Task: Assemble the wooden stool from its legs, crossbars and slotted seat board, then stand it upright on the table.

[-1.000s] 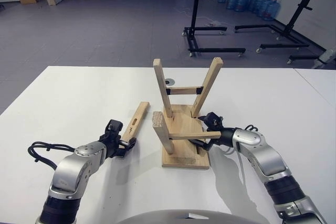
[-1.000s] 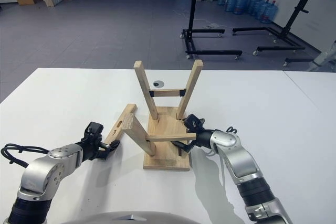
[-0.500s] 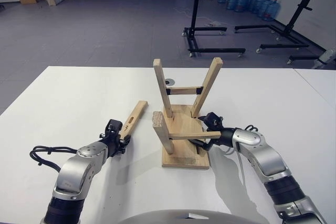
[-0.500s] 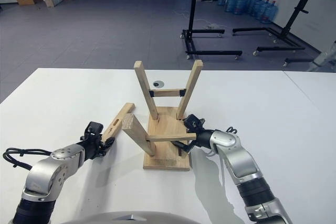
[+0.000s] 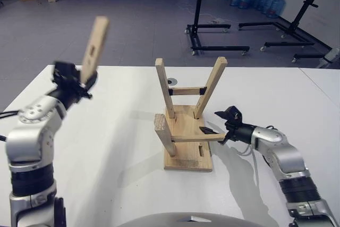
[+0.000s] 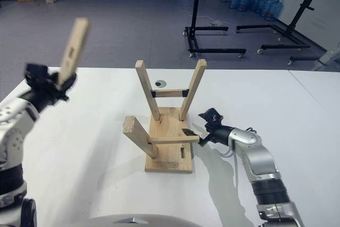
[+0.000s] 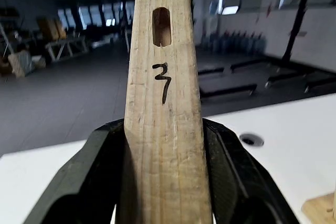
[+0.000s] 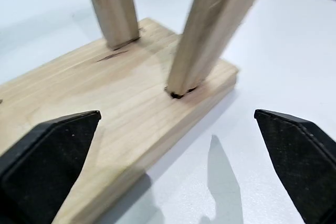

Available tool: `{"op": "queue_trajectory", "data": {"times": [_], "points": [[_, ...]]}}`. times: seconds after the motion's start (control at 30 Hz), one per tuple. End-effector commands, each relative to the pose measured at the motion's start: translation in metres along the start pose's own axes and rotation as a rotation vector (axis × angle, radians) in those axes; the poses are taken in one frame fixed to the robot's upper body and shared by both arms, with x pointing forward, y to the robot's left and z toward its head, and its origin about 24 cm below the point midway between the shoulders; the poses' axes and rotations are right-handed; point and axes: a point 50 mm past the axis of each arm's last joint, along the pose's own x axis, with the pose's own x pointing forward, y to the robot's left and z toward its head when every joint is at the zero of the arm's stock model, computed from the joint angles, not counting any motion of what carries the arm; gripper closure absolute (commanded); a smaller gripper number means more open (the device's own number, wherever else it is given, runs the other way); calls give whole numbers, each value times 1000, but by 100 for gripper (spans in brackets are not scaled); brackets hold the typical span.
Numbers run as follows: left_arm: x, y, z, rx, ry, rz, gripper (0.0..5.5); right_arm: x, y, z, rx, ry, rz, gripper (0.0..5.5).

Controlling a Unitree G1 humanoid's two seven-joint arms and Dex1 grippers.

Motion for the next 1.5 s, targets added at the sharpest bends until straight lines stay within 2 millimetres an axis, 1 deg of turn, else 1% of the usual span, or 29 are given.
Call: {"op": "queue_trajectory", "data": {"times": [0.03, 0.07, 0.1, 0.13, 0.17, 0.2, 0.23, 0.3, 0.33, 0.37, 0.5, 0.7, 0.77, 0.87, 1.03, 1.17, 1.2, 1.3, 1.4, 1.5], "points": [[-4, -16, 42, -144, -180, -376, 344, -49, -29, 72, 146, -369, 44, 10], [-1, -22, 48, -192, -201, -463, 344, -59, -31, 93, 176, -474, 91, 10], [3, -37, 52, -246, -221, -591, 344, -65, -30, 119, 213, -591, 163, 10], [9, -56, 53, -292, -213, -726, 344, -66, -26, 141, 249, -678, 255, 10], [13, -73, 52, -315, -200, -832, 344, -62, -20, 156, 285, -726, 337, 10], [18, -88, 48, -334, -172, -912, 344, -52, -11, 167, 327, -739, 422, 10], [21, -97, 43, -346, -149, -957, 344, -41, -3, 172, 373, -733, 492, 10], [32, -111, 34, -398, -121, -994, 344, -13, 20, 172, 472, -681, 620, 10], [35, -116, 31, -414, -108, -1009, 344, -3, 31, 169, 505, -657, 658, 10], [38, -119, 27, -419, -96, -1013, 344, 2, 37, 167, 528, -648, 680, 10], [39, -124, 24, -451, -83, -1042, 344, 7, 51, 164, 578, -651, 717, 10], [31, -136, 13, -482, -18, -1142, 344, 16, 65, 178, 628, -686, 780, 10], [29, -139, 11, -480, -3, -1163, 344, 18, 66, 182, 637, -701, 785, 10], [26, -138, 5, -479, 25, -1172, 344, 16, 64, 184, 645, -729, 781, 10], [28, -135, 4, -480, 29, -1159, 344, 15, 61, 177, 658, -719, 778, 10], [28, -137, 3, -475, 29, -1164, 344, 18, 65, 172, 660, -691, 782, 92], [27, -138, 3, -473, 31, -1167, 344, 18, 65, 172, 660, -690, 782, 100], [27, -138, 1, -475, 34, -1167, 344, 18, 66, 174, 659, -699, 790, 171], [26, -137, -1, -474, 40, -1163, 344, 17, 67, 175, 661, -708, 793, 221], [25, -137, -3, -467, 46, -1160, 344, 16, 68, 174, 660, -713, 791, 284]]}}
